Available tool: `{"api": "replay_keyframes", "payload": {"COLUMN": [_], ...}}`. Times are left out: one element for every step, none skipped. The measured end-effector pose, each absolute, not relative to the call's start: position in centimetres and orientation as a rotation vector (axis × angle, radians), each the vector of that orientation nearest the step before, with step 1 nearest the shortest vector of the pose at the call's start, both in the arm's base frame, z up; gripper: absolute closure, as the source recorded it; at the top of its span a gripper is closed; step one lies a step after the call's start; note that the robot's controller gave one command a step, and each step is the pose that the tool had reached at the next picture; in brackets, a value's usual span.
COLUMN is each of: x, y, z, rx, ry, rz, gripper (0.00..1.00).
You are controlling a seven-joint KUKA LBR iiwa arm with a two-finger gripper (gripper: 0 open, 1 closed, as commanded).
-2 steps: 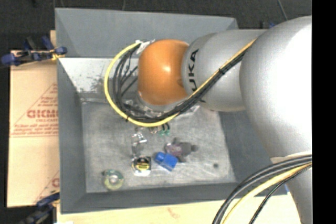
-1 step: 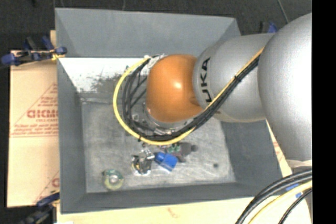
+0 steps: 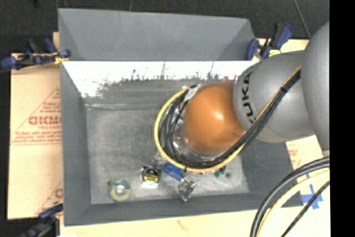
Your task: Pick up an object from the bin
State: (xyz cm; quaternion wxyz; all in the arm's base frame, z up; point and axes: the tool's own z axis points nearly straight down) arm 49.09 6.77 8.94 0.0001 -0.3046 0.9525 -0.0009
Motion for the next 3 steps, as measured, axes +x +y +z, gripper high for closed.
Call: {"api": "replay_keyframes", "payload": {"x": [52.3,52.6,52.2], "y": [4.8,4.8,6.0], "z": [7.3,7.7,25.6], "rx": [-0.526,-0.519,-1.091], "ry": [3.092,3.083,2.935], "rz": [0.006,0.003,-0.004], "gripper": [0.0,1.0,1.0]}}
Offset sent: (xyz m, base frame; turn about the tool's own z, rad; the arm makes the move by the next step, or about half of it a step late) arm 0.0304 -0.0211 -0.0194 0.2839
